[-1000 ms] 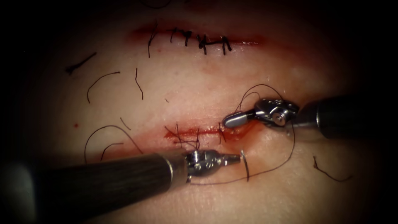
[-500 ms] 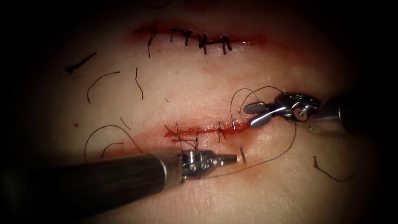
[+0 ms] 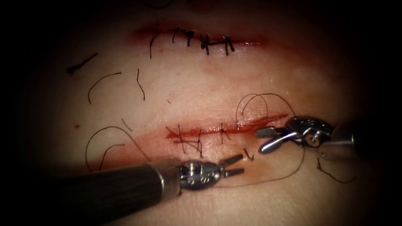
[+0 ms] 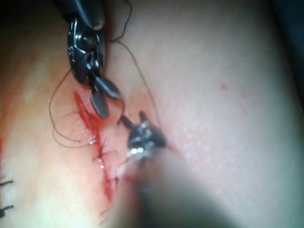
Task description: Wound Closure
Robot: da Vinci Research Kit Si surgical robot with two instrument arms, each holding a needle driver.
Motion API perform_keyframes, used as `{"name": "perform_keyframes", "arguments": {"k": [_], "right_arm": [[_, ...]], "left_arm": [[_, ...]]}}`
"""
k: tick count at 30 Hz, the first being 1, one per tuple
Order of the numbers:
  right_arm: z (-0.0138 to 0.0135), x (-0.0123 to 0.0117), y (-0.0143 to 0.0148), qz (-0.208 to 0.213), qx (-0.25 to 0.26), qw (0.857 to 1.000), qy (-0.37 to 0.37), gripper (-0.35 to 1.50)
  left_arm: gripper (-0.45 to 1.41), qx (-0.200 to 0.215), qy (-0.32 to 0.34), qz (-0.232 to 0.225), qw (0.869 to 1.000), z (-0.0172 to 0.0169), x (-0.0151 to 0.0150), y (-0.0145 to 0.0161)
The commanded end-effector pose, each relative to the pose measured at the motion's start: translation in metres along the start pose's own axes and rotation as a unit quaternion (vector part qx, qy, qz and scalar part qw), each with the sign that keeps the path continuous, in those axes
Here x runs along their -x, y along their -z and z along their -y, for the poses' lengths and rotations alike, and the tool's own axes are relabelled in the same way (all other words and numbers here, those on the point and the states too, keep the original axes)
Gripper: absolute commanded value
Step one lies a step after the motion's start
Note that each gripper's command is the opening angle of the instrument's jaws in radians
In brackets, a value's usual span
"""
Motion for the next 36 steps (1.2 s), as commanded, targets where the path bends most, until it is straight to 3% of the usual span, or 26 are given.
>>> {"name": "perform_keyframes", "arguments": {"k": [1, 16, 22, 36], "right_arm": [[0.0007, 0.0014, -0.0005, 0.001, -0.004, 1.000, -0.002, 1.31], [0.0069, 0.0055, 0.0050, -0.002, -0.037, 0.999, 0.008, 1.31], [0.0089, 0.0067, 0.0059, -0.008, -0.037, 0.999, 0.009, 1.30], [0.0101, 0.0081, 0.0067, -0.024, -0.030, 0.999, 0.004, 1.28]], "left_arm": [[0.32, 0.001, 0.001, 0.000, 1.000, -0.0006, 0.0002, -0.0008], [0.22, -0.029, 0.006, 0.010, 1.000, -0.0003, -0.0001, 0.0002], [0.42, -0.040, 0.010, 0.003, 0.999, 0.0003, -0.0003, -0.0005], [0.59, -0.044, 0.013, 0.005, 0.999, 0.0010, -0.0005, -0.0025]]}}
